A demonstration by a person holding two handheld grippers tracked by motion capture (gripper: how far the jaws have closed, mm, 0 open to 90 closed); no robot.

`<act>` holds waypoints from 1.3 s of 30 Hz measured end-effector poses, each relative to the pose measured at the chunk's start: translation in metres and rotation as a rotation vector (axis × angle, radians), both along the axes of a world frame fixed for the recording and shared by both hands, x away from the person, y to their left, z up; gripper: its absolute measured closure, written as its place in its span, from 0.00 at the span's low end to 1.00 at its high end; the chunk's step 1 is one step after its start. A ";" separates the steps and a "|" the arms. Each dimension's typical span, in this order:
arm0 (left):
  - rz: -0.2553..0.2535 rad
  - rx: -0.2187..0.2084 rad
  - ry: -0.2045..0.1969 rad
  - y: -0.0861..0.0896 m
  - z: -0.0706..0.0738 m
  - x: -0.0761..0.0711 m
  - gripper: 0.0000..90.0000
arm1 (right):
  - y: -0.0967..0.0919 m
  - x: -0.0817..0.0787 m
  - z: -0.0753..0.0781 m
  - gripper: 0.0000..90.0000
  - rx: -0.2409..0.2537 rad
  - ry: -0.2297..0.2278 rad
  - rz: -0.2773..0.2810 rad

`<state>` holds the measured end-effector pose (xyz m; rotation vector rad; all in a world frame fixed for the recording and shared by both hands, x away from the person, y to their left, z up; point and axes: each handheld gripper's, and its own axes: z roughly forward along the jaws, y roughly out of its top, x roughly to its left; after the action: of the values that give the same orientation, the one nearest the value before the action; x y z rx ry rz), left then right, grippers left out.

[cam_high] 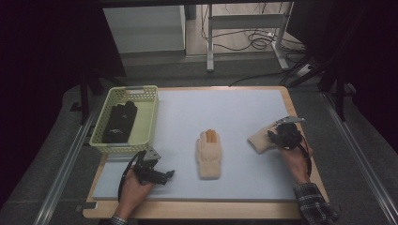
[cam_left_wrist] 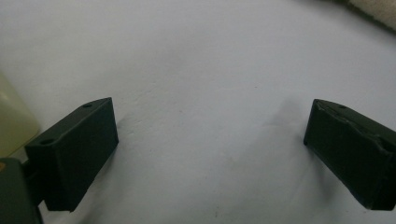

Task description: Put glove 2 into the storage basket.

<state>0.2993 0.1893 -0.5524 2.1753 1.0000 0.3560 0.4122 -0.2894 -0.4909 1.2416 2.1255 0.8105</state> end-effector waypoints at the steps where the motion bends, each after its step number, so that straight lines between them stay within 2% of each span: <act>1: 0.000 0.000 0.000 0.000 0.000 0.000 0.03 | 0.001 -0.001 0.004 0.70 0.006 -0.001 0.015; 9: 0.001 -0.001 0.001 0.000 0.000 0.000 0.03 | 0.017 -0.010 0.021 0.69 0.041 -0.014 0.114; 14: -0.002 0.002 0.001 0.000 0.000 0.000 0.03 | 0.032 -0.016 0.033 0.69 0.046 -0.023 0.220; 20: -0.001 0.002 0.001 0.000 0.000 0.000 0.03 | 0.053 -0.026 0.049 0.69 0.077 -0.036 0.352; 25: 0.000 0.000 -0.001 0.000 0.000 0.000 0.03 | 0.072 -0.035 0.059 0.69 0.104 -0.036 0.495; 30: 0.000 0.000 -0.001 0.000 0.000 0.000 0.03 | 0.095 -0.042 0.064 0.69 0.115 -0.032 0.635; 32: 0.000 0.000 0.000 0.000 0.000 0.000 0.03 | 0.102 -0.043 0.064 0.69 0.118 -0.028 0.675; 39: 0.000 0.000 -0.001 0.000 0.000 0.000 0.03 | 0.133 -0.040 0.057 0.69 0.114 -0.002 0.830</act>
<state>0.2994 0.1894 -0.5523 2.1753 0.9994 0.3569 0.3721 -0.1563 -0.4340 0.3482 2.6277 1.2658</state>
